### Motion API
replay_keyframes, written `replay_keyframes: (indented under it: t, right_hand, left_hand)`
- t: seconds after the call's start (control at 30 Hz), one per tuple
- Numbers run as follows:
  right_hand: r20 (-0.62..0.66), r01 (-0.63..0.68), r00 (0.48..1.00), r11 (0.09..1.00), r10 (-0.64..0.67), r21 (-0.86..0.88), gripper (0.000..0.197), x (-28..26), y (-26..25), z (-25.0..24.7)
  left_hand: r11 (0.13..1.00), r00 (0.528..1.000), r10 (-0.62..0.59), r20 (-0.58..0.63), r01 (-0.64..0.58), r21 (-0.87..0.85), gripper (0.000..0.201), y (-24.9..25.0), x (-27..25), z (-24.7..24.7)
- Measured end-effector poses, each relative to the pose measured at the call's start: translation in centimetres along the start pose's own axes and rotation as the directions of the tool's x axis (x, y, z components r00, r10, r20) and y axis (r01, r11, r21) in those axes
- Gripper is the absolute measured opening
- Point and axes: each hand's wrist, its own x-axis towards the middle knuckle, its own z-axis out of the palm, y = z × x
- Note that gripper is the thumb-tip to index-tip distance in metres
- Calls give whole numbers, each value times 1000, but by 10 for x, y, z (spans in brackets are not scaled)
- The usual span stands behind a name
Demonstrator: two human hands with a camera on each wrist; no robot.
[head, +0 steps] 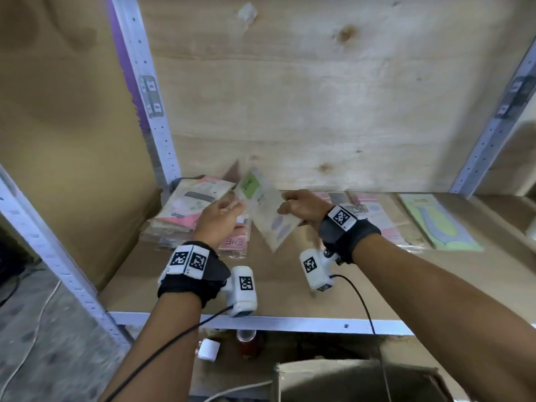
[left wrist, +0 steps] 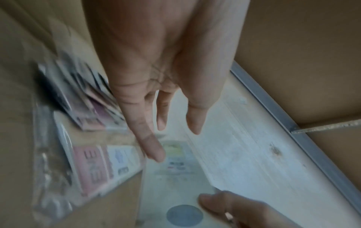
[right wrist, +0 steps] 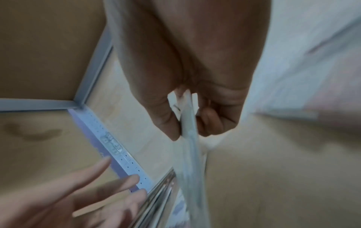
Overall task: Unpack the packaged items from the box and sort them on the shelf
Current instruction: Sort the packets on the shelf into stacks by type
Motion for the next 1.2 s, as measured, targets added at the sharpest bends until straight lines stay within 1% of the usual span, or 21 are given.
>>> replay_keyframes:
  t: [0.07, 0.13, 0.2, 0.3, 0.33, 0.37, 0.4, 0.47, 0.5, 0.53, 0.6, 0.67, 0.7, 0.77, 0.83, 0.87, 0.9, 0.93, 1.0, 1.07, 1.2]
  right_hand:
    - [-78, 103, 991, 989, -111, -103, 38, -13, -3, -13]
    - [-119, 192, 965, 941, -233, -280, 38, -31, 0, -33]
    - [-116, 269, 933, 874, -341, -405, 36, -43, 5, -48]
    - [-35, 415, 869, 765, -493, -493, 40, -60, 17, -63]
    - [-7, 448, 854, 742, -520, -499, 40, -66, 22, -67]
    - [5, 452, 852, 730, -524, -512, 40, -71, 27, -72]
    - [1, 429, 864, 734, -504, -527, 40, -76, 32, -78]
    - [-20, 352, 904, 770, -427, -532, 42, -84, 45, -93]
    - [-14, 315, 925, 786, -381, -532, 46, -88, 53, -102]
    - [5, 292, 940, 798, -340, -528, 51, -90, 59, -110]
    - [46, 262, 961, 839, -274, -477, 60, -96, 74, -126]
    - [49, 255, 966, 909, -254, -329, 56, -100, 89, -139]
    - [14, 258, 965, 937, -262, -237, 48, -100, 96, -143]
    - [-145, 261, 950, 959, -275, -111, 32, -99, 109, -152]
    - [-268, 209, 941, 978, -208, -23, 29, -98, 121, -160]
    - [-268, 168, 951, 985, -151, 43, 31, -98, 127, -164]
    - [-224, 127, 970, 982, -93, 142, 34, -100, 133, -166]
    - [-155, 91, 987, 960, -51, 263, 36, -99, 138, -169]
    - [-23, 46, 999, 887, -40, 459, 34, -100, 148, -172]
    - [19, 36, 998, 866, -53, 499, 33, -97, 157, -174]
    - [-9, 50, 999, 898, -51, 436, 30, -97, 160, -184]
  left_hand:
    - [993, 990, -14, 138, 30, -115, 63, 6, -3, 4]
    - [979, 966, 6, 258, 47, -199, 70, 16, -6, 21]
    - [937, 956, 34, 290, 70, -342, 72, 24, -7, 35]
    - [825, 961, 42, 274, 121, -551, 81, 32, -3, 56]
    - [792, 965, 30, 259, 135, -596, 77, 33, -3, 64]
    - [770, 969, 21, 247, 142, -623, 67, 33, -3, 73]
    - [758, 973, 15, 230, 139, -637, 54, 32, -3, 82]
    - [777, 982, 12, 190, 111, -619, 27, 31, -4, 103]
    - [798, 985, 14, 171, 92, -595, 17, 30, -3, 114]
    - [822, 988, 17, 153, 73, -564, 14, 31, -3, 122]
    - [863, 989, 25, 145, 52, -502, 24, 32, 0, 138]
    - [896, 986, 30, 162, 45, -442, 35, 32, 2, 150]
    - [908, 985, 31, 172, 44, -416, 36, 31, 2, 154]
    - [923, 981, 39, 189, 37, -384, 33, 30, 3, 165]
    - [920, 977, 48, 207, 37, -391, 22, 30, 2, 174]
    - [919, 974, 50, 223, 43, -392, 17, 30, 2, 179]
    - [919, 969, 50, 241, 50, -391, 13, 30, 2, 183]
    - [921, 964, 49, 261, 57, -384, 11, 30, 3, 188]
    - [925, 960, 32, 278, 77, -371, 12, 27, 4, 196]
    - [931, 966, 22, 257, 74, -357, 14, 23, 7, 203]
    - [931, 978, 46, 203, 32, -364, 12, 24, 10, 216]
